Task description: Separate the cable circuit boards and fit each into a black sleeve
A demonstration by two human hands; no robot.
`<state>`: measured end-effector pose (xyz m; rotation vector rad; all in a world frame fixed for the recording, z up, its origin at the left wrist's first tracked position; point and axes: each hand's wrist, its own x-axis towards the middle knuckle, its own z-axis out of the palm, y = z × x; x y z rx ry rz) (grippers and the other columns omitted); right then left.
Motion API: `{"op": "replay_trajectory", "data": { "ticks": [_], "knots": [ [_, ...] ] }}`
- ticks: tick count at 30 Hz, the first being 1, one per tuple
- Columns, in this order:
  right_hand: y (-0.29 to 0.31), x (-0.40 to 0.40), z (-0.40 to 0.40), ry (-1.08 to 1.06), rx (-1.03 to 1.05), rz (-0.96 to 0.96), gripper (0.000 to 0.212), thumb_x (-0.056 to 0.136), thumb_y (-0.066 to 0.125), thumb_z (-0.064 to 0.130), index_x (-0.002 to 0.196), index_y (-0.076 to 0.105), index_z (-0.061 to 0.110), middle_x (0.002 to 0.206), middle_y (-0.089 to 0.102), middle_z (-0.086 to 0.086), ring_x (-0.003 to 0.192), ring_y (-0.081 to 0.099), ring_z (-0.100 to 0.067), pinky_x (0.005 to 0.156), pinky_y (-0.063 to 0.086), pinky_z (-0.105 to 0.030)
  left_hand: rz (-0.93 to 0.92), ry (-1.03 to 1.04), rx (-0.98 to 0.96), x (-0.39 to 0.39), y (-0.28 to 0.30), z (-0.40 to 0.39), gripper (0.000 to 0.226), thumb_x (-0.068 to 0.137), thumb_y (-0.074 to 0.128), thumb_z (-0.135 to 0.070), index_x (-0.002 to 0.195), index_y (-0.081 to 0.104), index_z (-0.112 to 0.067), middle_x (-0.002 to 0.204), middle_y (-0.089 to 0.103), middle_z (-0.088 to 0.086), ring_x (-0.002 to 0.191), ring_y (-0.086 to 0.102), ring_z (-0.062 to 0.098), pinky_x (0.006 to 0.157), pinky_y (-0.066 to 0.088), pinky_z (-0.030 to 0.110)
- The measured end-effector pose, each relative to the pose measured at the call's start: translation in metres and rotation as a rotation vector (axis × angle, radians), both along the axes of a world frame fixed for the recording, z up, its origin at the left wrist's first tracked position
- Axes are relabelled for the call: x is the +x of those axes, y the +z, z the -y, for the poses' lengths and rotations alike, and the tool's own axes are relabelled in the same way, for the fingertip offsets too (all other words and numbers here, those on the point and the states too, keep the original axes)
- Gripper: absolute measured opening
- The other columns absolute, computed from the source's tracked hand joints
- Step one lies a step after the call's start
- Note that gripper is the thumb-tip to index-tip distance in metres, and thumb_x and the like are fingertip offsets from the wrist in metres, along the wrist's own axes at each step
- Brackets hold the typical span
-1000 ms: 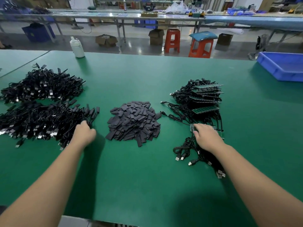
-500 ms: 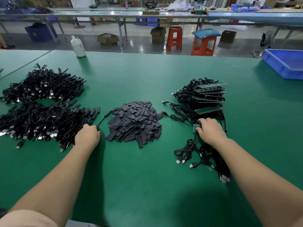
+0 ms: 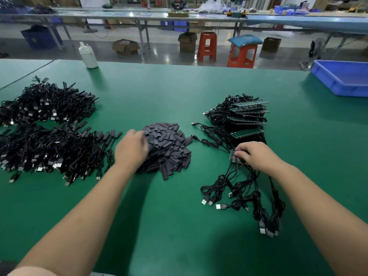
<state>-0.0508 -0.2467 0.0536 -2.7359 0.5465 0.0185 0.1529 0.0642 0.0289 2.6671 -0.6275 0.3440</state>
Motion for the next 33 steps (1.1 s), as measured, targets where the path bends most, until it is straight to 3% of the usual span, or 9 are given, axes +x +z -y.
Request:
{"op": "replay_trajectory", "data": {
  "ticks": [2, 5, 8, 13, 16, 20, 24, 29, 33],
  "knots": [
    [0.004, -0.002, -0.007, 0.016, 0.026, 0.030, 0.014, 0.100, 0.054, 0.033, 0.098, 0.066, 0.026, 0.080, 0.062, 0.016, 0.066, 0.054, -0.003, 0.058, 0.038, -0.023, -0.098, -0.253, -0.139, -0.036, 0.012, 0.038, 0.026, 0.096, 0.053, -0.028, 0.117, 0.068, -0.023, 0.108, 0.070, -0.004, 0.089, 0.065, 0.015, 0.077, 0.052, 0.027],
    [0.010, -0.004, -0.018, 0.032, 0.023, 0.076, 0.011, 0.099, 0.057, 0.035, 0.091, 0.061, 0.029, 0.078, 0.062, 0.016, 0.067, 0.055, -0.002, 0.055, 0.036, -0.020, -0.458, -0.496, -0.275, -0.098, 0.014, 0.093, 0.043, 0.096, 0.054, -0.043, 0.137, 0.053, -0.028, 0.116, 0.067, -0.014, 0.087, 0.067, 0.009, 0.070, 0.046, 0.008],
    [0.015, -0.007, -0.027, 0.056, -0.010, 0.116, 0.015, 0.097, 0.058, 0.034, 0.088, 0.066, 0.026, 0.073, 0.060, 0.016, 0.068, 0.054, -0.003, 0.058, 0.035, -0.022, -0.606, -0.547, -0.285, -0.133, 0.005, 0.125, 0.050, 0.097, 0.053, -0.043, 0.143, 0.047, -0.025, 0.118, 0.066, -0.008, 0.100, 0.063, 0.008, 0.087, 0.048, 0.022],
    [0.020, -0.016, -0.036, 0.050, -0.047, 0.145, 0.019, 0.098, 0.056, 0.033, 0.092, 0.070, 0.022, 0.074, 0.063, 0.010, 0.069, 0.055, -0.010, 0.064, 0.037, -0.028, -0.594, -0.479, -0.368, -0.143, 0.007, 0.133, 0.015, 0.097, 0.050, -0.025, 0.094, 0.064, -0.020, 0.076, 0.073, -0.006, 0.047, 0.049, 0.001, 0.049, 0.042, 0.023],
    [0.020, -0.018, -0.043, 0.030, -0.064, 0.157, 0.020, 0.098, 0.055, 0.033, 0.094, 0.071, 0.022, 0.076, 0.067, 0.006, 0.069, 0.057, -0.012, 0.064, 0.040, -0.028, -0.569, -0.452, -0.367, -0.145, 0.010, 0.131, 0.017, 0.094, 0.053, -0.023, 0.081, 0.061, -0.017, 0.069, 0.073, -0.006, 0.044, 0.049, 0.000, 0.046, 0.042, 0.022],
    [0.022, -0.019, -0.051, -0.011, -0.094, 0.199, 0.020, 0.098, 0.055, 0.031, 0.095, 0.072, 0.023, 0.071, 0.066, 0.005, 0.063, 0.054, -0.011, 0.062, 0.039, -0.027, -0.528, -0.391, -0.385, -0.151, 0.014, 0.130, 0.019, 0.094, 0.053, -0.022, 0.083, 0.065, -0.012, 0.070, 0.072, -0.002, 0.044, 0.053, -0.006, 0.041, 0.037, 0.016],
    [0.022, -0.020, -0.055, -0.037, -0.135, 0.228, 0.022, 0.098, 0.055, 0.031, 0.094, 0.075, 0.022, 0.071, 0.068, 0.002, 0.064, 0.054, -0.015, 0.062, 0.041, -0.028, -0.465, -0.328, -0.366, -0.156, 0.015, 0.132, 0.022, 0.095, 0.054, -0.025, 0.080, 0.065, -0.012, 0.068, 0.069, 0.000, 0.054, 0.058, 0.013, 0.053, 0.046, 0.029],
    [0.015, -0.019, -0.056, -0.071, -0.198, 0.240, 0.025, 0.100, 0.051, 0.035, 0.101, 0.072, 0.023, 0.084, 0.069, -0.002, 0.082, 0.061, -0.022, 0.075, 0.050, -0.034, -0.453, -0.265, -0.401, -0.158, 0.013, 0.134, 0.024, 0.098, 0.053, -0.024, 0.078, 0.061, -0.014, 0.069, 0.067, 0.001, 0.059, 0.065, 0.012, 0.057, 0.049, 0.028],
    [0.009, -0.022, -0.033, -0.090, -0.390, 0.164, 0.028, 0.103, 0.044, 0.037, 0.109, 0.069, 0.027, 0.101, 0.071, 0.004, 0.103, 0.054, -0.023, 0.090, 0.041, -0.038, -0.418, -0.204, -0.522, -0.146, 0.012, 0.113, 0.019, 0.099, 0.054, -0.025, 0.086, 0.065, -0.017, 0.071, 0.068, -0.003, 0.055, 0.064, 0.009, 0.055, 0.052, 0.029]
  ]
}}
